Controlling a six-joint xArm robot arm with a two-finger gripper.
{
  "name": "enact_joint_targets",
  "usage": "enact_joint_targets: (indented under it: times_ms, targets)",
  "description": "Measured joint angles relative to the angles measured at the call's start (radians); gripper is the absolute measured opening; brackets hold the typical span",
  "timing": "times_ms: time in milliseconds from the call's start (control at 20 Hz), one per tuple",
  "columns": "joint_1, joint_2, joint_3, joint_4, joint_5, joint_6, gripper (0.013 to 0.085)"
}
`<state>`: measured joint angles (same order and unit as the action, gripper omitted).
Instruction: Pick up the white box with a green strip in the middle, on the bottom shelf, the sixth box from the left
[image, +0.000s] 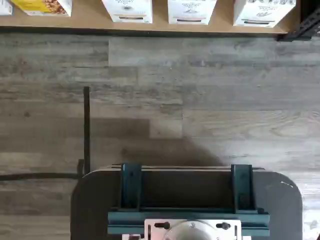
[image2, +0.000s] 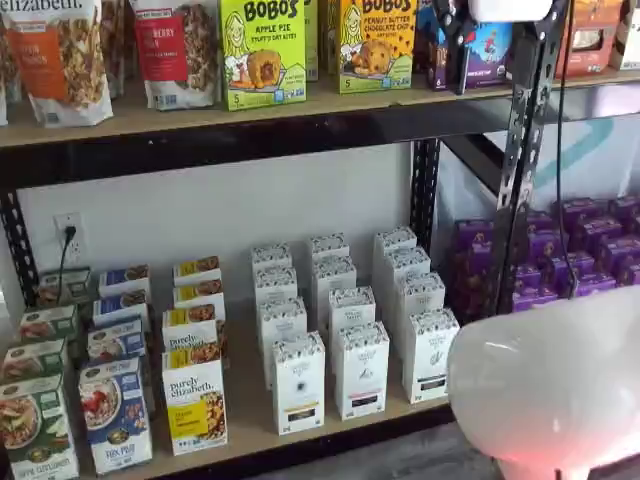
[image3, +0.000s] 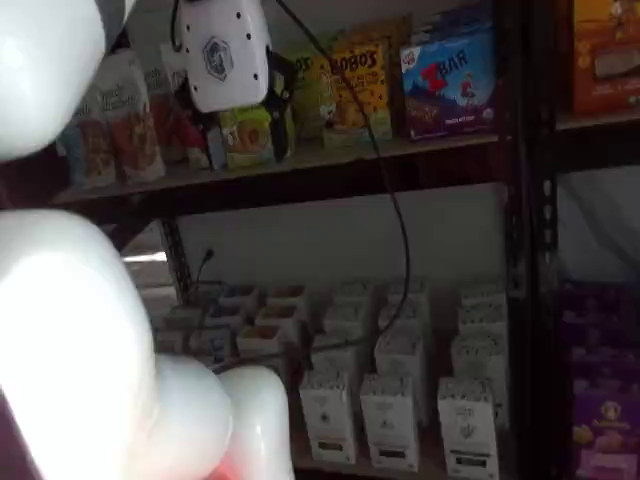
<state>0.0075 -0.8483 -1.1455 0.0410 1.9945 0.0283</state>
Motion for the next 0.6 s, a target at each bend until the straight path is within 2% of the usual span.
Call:
enact_joint_targets:
  times_ms: [50,100,150,500,600]
  targets:
    - [0.013,0.000,0.000,-0.015,-0.001,0.007,0.0850]
    - [0.043,-0.002,0.002,-0.047,-0.004,0.021,0.0850]
    - [0.048,-0.004,0.004,-0.056,-0.009,0.023,0.0850]
    - [0.028,-0.023,0.055,-0.059,-0.067,0.006,0.0850]
    - [0.033,-0.030,0.085,-0.072,-0.093,0.008,0.0850]
